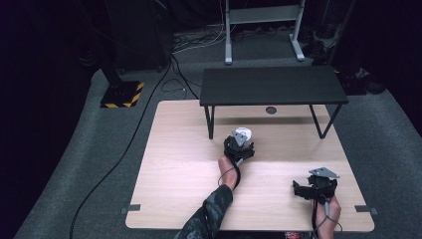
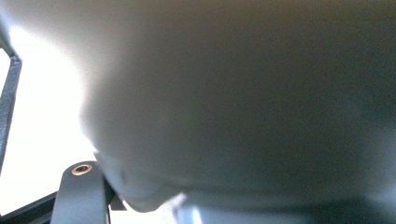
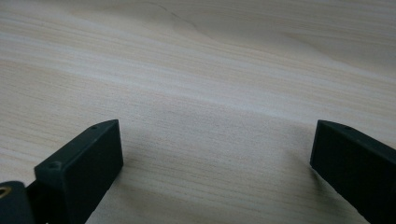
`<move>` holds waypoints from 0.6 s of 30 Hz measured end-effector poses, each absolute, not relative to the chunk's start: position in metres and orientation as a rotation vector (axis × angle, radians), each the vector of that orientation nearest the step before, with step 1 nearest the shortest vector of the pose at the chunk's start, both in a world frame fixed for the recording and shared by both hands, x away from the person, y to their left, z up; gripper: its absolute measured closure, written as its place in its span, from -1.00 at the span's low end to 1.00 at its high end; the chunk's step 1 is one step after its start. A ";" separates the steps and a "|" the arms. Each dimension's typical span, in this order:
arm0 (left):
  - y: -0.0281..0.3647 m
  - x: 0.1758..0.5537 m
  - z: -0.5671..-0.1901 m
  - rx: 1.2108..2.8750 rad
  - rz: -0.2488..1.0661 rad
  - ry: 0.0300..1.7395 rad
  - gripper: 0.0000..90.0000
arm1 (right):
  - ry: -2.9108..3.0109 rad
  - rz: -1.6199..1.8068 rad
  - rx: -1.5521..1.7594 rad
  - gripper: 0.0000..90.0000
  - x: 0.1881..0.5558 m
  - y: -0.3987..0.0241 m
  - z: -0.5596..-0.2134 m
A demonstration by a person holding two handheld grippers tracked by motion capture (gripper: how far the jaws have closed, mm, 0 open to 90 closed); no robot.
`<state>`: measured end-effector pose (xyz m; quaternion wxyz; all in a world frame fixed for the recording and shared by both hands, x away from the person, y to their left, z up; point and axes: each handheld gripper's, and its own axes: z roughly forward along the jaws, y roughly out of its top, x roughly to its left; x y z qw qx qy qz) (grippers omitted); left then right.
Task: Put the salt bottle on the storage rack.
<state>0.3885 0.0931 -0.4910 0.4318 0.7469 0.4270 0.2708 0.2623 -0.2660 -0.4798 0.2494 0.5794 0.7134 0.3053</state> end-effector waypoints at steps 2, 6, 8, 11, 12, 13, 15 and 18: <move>0.094 0.387 -0.490 1.855 0.664 1.057 -0.36 | 1.943 0.831 1.578 -0.97 0.262 -0.266 -0.480; 0.097 0.386 -0.487 1.855 0.649 1.050 -0.35 | 1.941 0.833 1.579 -0.98 0.262 -0.266 -0.480; 0.098 0.385 -0.485 1.853 0.645 1.048 -0.35 | 1.941 0.834 1.579 -0.98 0.262 -0.266 -0.480; 0.100 0.384 -0.483 1.849 0.643 1.045 -0.35 | 1.941 0.834 1.580 -0.98 0.262 -0.266 -0.480; 0.101 0.383 -0.481 1.846 0.645 1.043 -0.36 | 1.942 0.834 1.580 -0.97 0.262 -0.266 -0.480; 0.101 0.383 -0.481 1.846 0.645 1.043 -0.35 | 1.942 0.834 1.580 -0.97 0.262 -0.266 -0.480; 0.102 0.383 -0.478 1.845 0.644 1.047 -0.36 | 1.942 0.835 1.581 -0.98 0.262 -0.267 -0.480; 0.103 0.382 -0.476 1.842 0.644 1.051 -0.35 | 1.941 0.835 1.581 -0.98 0.262 -0.267 -0.480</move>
